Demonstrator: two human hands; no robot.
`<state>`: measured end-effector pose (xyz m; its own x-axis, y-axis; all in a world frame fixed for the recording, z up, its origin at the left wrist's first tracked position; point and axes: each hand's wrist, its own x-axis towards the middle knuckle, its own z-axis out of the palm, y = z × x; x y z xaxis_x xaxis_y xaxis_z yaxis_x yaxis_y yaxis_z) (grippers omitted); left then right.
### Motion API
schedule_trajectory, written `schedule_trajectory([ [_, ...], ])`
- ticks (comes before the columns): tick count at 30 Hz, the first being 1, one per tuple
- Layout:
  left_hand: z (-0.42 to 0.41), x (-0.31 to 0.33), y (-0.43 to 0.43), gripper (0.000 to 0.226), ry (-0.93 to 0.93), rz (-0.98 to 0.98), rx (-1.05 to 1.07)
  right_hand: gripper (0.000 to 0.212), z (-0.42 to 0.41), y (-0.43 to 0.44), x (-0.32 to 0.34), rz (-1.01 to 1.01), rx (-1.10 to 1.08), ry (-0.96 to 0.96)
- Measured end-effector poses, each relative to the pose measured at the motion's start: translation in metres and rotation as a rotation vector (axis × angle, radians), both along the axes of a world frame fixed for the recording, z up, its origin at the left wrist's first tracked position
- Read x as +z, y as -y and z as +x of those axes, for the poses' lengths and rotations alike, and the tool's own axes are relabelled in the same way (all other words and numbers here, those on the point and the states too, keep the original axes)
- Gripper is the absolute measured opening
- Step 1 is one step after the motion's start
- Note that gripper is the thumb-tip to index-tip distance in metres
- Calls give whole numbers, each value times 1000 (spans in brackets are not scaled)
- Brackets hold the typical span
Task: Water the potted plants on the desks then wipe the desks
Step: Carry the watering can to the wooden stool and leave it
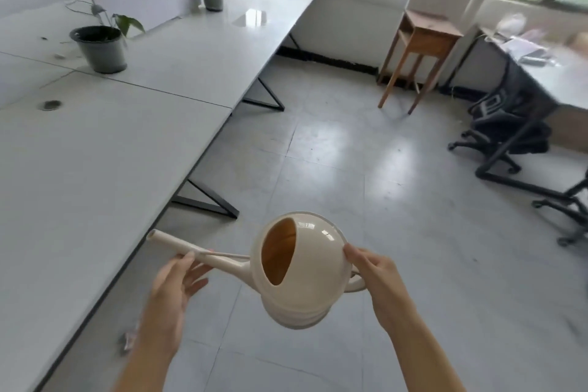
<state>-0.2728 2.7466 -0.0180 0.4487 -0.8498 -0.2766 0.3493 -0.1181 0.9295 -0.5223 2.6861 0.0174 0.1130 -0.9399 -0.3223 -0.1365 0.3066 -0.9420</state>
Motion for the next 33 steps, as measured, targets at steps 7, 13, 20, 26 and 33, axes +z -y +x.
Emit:
schedule_trajectory([
  [7,-79,11,81,23,54,9,-275,67,-94,29,5,-23,-238,18],
  [13,-120,15,154,21,33,8,-421,35,-135,70,-2,-48,-450,14],
  [20,-155,13,266,16,16,-17,-560,63,-167,148,1,-81,-579,-24],
  [26,-190,16,374,17,13,-41,-650,65,-191,230,3,-73,-656,-34],
  [33,-247,25,476,32,34,-53,-732,48,-242,316,-1,-24,-754,-3],
])
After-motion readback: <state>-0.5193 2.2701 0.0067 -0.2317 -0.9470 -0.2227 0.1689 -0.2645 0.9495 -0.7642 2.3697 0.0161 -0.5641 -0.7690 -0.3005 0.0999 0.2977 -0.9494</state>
